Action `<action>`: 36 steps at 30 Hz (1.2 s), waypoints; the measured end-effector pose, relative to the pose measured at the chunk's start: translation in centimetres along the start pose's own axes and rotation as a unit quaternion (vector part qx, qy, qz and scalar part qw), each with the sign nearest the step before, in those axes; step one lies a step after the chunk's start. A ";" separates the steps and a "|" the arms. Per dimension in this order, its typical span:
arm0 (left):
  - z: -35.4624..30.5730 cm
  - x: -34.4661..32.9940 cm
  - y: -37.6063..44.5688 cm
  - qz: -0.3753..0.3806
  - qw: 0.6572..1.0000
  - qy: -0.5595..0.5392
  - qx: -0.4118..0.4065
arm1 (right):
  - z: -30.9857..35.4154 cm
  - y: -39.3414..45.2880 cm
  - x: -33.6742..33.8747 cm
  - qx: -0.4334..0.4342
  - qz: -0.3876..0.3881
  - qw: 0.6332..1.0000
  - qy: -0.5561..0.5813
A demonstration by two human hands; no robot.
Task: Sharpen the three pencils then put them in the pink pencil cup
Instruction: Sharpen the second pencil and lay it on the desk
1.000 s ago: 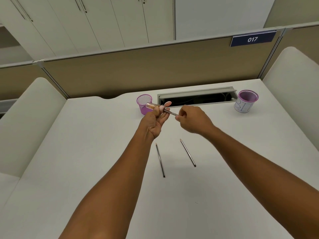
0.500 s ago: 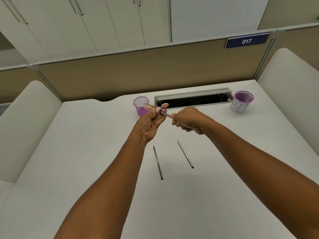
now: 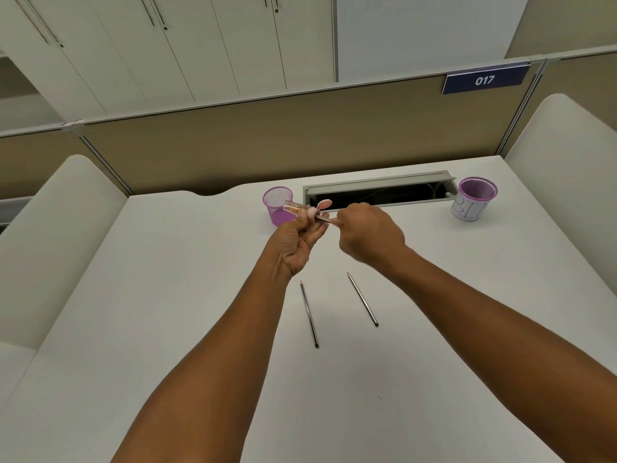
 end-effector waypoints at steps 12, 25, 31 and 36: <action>0.6 0.4 0.2 0.024 1.000 0.003 -0.003 | -0.6 0.5 1.7 -0.260 0.251 0.848 0.387; 0.3 0.7 0.1 0.019 1.000 -0.006 0.004 | -0.4 1.0 0.6 -0.276 0.216 0.852 0.389; 0.6 1.1 0.3 0.012 1.000 -0.009 0.001 | -1.1 0.6 1.3 -0.267 0.267 0.837 0.397; 0.1 1.7 0.9 -0.025 0.998 -0.051 -0.020 | -1.5 -0.9 -0.2 -0.183 0.185 0.903 0.343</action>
Point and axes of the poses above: each hand's wrist, its own y-axis towards the middle knuckle, its own x-axis out of the back of the hand, z = x × y, the point moved 1 cm from there along y, towards the middle knuckle, and after that the axes turned 3 degrees about -y, right-handed, at the moved point
